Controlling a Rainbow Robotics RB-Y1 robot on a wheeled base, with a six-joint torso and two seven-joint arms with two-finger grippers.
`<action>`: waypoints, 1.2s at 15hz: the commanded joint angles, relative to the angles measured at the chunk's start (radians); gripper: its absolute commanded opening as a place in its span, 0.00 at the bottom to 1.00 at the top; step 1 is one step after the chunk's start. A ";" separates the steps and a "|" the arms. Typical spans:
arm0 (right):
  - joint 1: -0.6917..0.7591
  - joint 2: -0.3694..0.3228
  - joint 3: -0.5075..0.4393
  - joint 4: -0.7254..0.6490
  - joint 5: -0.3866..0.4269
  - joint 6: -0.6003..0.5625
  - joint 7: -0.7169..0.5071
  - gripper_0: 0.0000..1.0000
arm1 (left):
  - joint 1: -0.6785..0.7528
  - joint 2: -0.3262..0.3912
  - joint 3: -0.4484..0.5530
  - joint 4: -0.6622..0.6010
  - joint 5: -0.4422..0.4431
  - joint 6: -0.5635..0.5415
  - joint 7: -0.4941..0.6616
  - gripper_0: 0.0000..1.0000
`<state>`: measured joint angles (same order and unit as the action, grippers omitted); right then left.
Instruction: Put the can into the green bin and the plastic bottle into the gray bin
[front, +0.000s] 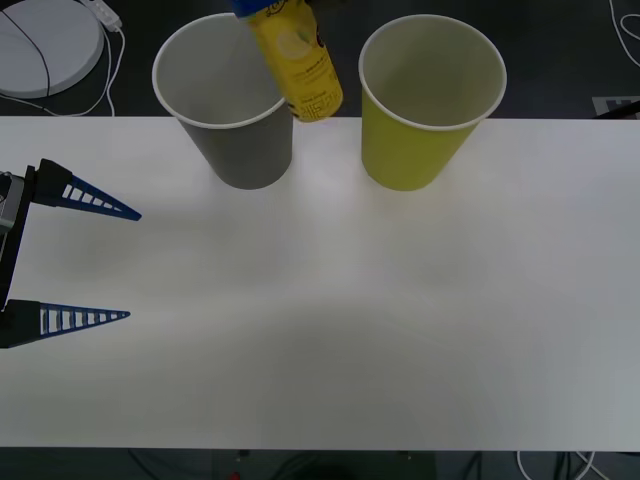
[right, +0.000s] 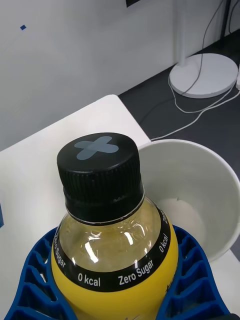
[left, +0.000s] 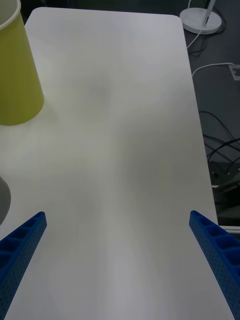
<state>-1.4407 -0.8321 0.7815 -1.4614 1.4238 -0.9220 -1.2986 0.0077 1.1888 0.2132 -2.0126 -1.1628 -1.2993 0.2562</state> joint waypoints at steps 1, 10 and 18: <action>-0.099 0.025 0.078 0.105 -0.045 0.000 -0.001 0.00 | 0.000 0.000 0.000 0.000 0.000 0.000 0.000 1.00; -0.359 0.217 0.288 0.470 -0.056 -0.003 -0.107 0.00 | 0.000 0.000 0.000 0.000 0.000 0.000 0.000 1.00; -0.443 0.424 0.351 0.768 -0.025 -0.001 -0.107 0.00 | 0.000 0.000 0.000 0.000 0.000 0.000 0.000 1.00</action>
<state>-1.8815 -0.4165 1.1321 -0.7041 1.3941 -0.9249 -1.4056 0.0077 1.1888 0.2132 -2.0126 -1.1628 -1.2993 0.2562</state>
